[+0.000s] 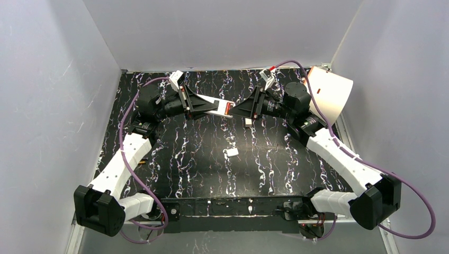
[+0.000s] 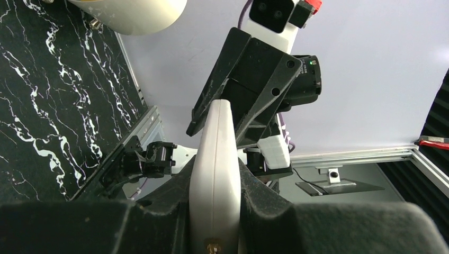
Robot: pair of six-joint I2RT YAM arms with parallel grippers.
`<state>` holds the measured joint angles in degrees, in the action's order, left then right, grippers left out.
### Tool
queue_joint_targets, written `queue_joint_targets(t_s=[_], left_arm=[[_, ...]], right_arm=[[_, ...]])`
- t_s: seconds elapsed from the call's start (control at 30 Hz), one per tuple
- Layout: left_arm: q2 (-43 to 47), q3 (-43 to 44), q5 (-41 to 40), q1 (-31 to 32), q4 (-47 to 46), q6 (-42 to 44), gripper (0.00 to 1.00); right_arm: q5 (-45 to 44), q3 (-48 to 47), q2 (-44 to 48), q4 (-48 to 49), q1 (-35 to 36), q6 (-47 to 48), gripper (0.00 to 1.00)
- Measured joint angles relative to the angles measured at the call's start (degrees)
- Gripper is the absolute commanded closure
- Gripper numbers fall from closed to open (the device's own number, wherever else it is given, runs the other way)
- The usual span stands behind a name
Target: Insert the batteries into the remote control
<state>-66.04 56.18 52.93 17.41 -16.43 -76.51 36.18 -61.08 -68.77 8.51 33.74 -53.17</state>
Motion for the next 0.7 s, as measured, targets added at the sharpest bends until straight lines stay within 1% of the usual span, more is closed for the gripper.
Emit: queue_joint_targets(t_s=[0.1,0.13,0.2,0.27,0.4,0.47,0.53,0.6,0.7], left_arm=[[-0.02,-0.04,-0.07,0.0,0.15,-0.13,1.0],[-0.02,-0.04,-0.11,0.0,0.15,-0.04,1.0],[-0.02,-0.09,-0.39,0.0,0.26,0.39,1.0],[-0.02,-0.22,-0.7,0.0,0.68,1.22,1.0],[0.07,-0.33,-2.47,0.0,4.63,6.14,1.0],[0.35,-0.28,-4.17,0.0,8.74,10.08,1.0],[0.92,-0.17,-6.51,0.0,14.71,14.69,1.0],[1.57,-0.09,-9.16,0.0,20.39,18.71,1.0],[2.75,0.13,-14.08,0.0,28.59,24.46,1.0]], right_arm=[[-0.55,0.0,0.0,-0.74,0.02,0.76,0.28],[-0.92,0.0,0.02,-1.16,0.02,0.68,0.24],[-2.1,0.0,0.11,-1.53,-0.02,0.52,0.18],[-4.28,0.0,0.74,-2.25,-0.11,0.59,0.15],[-9.6,0.0,3.91,-5.22,-0.74,1.07,0.14],[-13.27,-0.02,6.05,-8.13,-1.27,2.05,0.16],[-17.46,-0.63,7.28,-12.85,-1.64,3.96,0.19],[-21.75,-2.34,6.71,-18.86,-1.86,6.67,0.24],[-26.18,-4.66,3.1,-26.14,-1.86,10.69,0.28]])
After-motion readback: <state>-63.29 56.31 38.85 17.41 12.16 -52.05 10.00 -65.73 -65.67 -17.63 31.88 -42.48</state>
